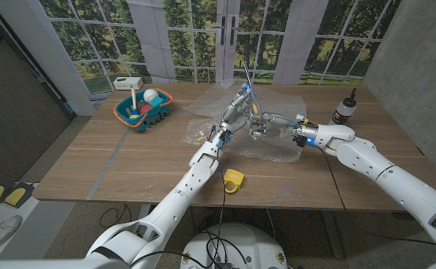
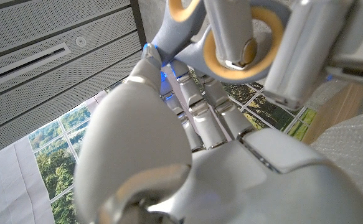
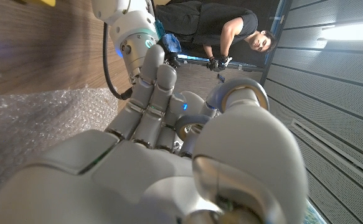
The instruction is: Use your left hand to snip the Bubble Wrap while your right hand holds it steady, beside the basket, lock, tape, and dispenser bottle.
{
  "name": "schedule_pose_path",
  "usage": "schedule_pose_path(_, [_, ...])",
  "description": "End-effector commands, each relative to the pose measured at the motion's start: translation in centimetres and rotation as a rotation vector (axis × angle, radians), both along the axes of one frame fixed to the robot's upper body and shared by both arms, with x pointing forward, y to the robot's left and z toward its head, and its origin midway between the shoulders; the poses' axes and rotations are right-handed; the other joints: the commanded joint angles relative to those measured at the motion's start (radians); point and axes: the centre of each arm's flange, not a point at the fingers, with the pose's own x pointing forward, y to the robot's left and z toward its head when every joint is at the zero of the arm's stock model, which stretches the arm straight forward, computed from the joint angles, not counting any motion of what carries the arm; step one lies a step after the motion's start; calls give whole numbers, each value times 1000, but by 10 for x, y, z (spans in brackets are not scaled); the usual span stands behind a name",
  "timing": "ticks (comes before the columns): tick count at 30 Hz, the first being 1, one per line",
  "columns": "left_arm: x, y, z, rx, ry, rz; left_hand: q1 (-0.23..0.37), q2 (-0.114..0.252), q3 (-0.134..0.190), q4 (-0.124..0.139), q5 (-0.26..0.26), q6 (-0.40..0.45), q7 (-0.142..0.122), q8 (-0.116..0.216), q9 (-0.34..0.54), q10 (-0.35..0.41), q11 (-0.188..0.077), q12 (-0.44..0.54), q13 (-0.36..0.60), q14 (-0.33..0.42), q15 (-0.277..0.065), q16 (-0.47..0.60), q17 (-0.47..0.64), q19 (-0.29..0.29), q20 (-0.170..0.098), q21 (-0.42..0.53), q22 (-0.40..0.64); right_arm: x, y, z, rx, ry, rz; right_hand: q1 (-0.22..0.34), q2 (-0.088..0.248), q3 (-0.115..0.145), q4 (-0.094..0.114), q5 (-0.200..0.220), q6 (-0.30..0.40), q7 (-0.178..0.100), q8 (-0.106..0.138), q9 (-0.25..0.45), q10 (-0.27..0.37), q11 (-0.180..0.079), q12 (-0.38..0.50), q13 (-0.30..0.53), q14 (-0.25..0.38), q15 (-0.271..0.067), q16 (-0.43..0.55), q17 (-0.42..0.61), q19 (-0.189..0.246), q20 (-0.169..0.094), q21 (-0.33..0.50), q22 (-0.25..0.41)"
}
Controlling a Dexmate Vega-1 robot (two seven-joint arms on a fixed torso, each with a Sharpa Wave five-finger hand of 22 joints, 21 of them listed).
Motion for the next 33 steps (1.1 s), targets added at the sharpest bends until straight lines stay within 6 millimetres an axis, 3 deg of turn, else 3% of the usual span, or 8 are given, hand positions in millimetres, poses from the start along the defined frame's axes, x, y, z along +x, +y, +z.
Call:
schedule_pose_path(1, [0,2,3,3,-4,9,27,30,9,0,6,0,-1,7,1,7,-1,-5,3,11,-52,2,8,-5,-85,8,1,-1,0,-2,22,10,-55,12,10,5,-14,5,-14,2,287,69,124,-129,4,0,1,-118,11,3,-9,-55,9,-2])
schedule_pose_path(11, [-2,3,4,2,-13,20,27,30,9,0,5,1,0,7,0,6,3,-5,7,12,-51,2,9,-6,-84,12,1,-5,2,-2,15,-9,-114,56,8,21,-44,-1,4,-37,417,92,139,-129,7,2,2,-117,29,2,-27,-65,53,-4])
schedule_pose_path(14, [-3,4,3,2,-9,30,27,31,10,1,5,1,-2,8,0,7,1,-6,5,12,-51,1,8,-7,-84,13,1,-5,3,-2,12,-8,-131,59,7,22,-46,-1,6,-38,432,93,140,-129,7,2,2,-117,30,2,-29,-64,57,-5])
schedule_pose_path(17, [-4,5,1,2,-8,42,27,31,10,1,4,0,2,7,0,7,1,-6,6,13,-51,2,9,-8,-84,14,0,-6,2,-3,14,-6,-155,82,14,35,-54,-9,-3,-34,544,93,142,-130,9,3,-2,-116,33,0,-39,-66,82,-21])
schedule_pose_path(18, [-5,5,1,4,-8,49,27,31,10,1,4,0,1,7,0,7,1,-6,6,12,-51,2,9,-8,-84,15,0,-7,2,-3,15,-10,-171,83,15,36,-54,-9,-3,-35,549,93,142,-130,8,3,-1,-117,33,0,-39,-66,84,-22])
schedule_pose_path(19, [-5,6,1,3,-10,46,27,30,10,1,4,0,1,7,0,7,1,-6,6,12,-51,2,9,-8,-84,15,0,-7,2,-3,16,-11,-174,94,16,44,-57,-13,-5,-39,626,93,140,-129,8,3,-2,-115,36,1,-48,-66,102,-34])
schedule_pose_path(28, [-9,7,0,4,-13,63,26,30,10,1,4,4,1,8,-2,9,-1,-7,5,13,-51,2,10,-11,-84,19,0,-9,-1,-7,40,5,-213,134,38,77,-67,0,63,-52,682,97,180,-138,13,3,39,-116,63,2,-42,-77,157,-41])
schedule_pose_path(33, [-11,8,0,4,-14,67,26,29,10,0,3,3,2,8,-2,9,0,-7,6,13,-51,2,10,-11,-84,21,0,-12,-1,-7,51,18,-250,135,41,86,-62,6,120,-51,682,98,221,-142,16,3,59,-117,73,2,-24,-79,195,-40])
